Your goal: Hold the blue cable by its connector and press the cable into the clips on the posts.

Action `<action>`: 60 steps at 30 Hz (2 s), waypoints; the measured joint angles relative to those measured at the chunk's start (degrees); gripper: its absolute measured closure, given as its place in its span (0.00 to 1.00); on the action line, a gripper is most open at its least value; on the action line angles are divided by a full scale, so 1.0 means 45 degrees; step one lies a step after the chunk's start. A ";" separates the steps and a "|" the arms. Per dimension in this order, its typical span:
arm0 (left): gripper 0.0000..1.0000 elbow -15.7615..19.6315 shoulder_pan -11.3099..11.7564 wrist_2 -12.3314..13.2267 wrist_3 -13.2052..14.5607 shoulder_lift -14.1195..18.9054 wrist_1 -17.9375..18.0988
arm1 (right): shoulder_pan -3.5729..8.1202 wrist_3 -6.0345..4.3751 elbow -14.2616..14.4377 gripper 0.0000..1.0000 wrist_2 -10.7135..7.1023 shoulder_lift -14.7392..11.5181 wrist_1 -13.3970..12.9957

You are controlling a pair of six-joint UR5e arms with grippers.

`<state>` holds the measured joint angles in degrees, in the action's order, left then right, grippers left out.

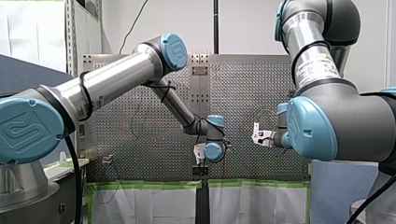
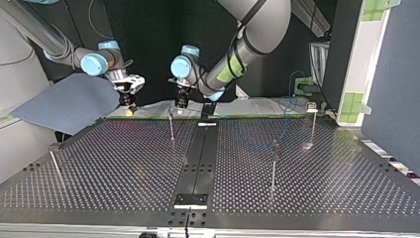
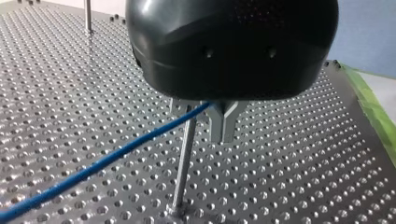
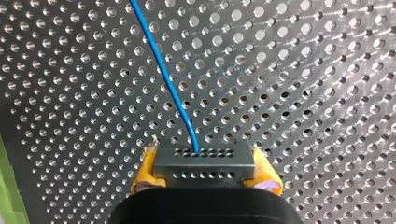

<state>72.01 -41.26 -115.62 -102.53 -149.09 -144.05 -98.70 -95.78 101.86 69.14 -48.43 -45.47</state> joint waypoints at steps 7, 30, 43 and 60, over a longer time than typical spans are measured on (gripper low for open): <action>1.00 -0.0205 0.0251 0.0071 0.0007 -0.0036 -0.0105 | -0.0003 -0.0026 -0.0155 1.00 -0.0009 0.0016 -0.0031; 1.00 -0.1288 0.0537 0.0629 0.0011 -0.0041 -0.0704 | 0.0050 -0.0087 -0.0259 1.00 0.0003 0.0076 -0.0127; 1.00 -0.1407 0.0915 0.0704 0.0018 -0.0039 -0.0821 | 0.0120 -0.0134 -0.0544 1.00 -0.0010 0.0119 -0.0168; 0.02 -0.1415 0.1131 0.0326 0.0789 -0.0032 -0.1176 | 0.0165 -0.0184 -0.0685 1.00 -0.0010 0.0125 -0.0114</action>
<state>65.65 -36.17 -114.16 -98.98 -149.23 -149.34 -97.96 -96.61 98.78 69.09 -47.87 -45.98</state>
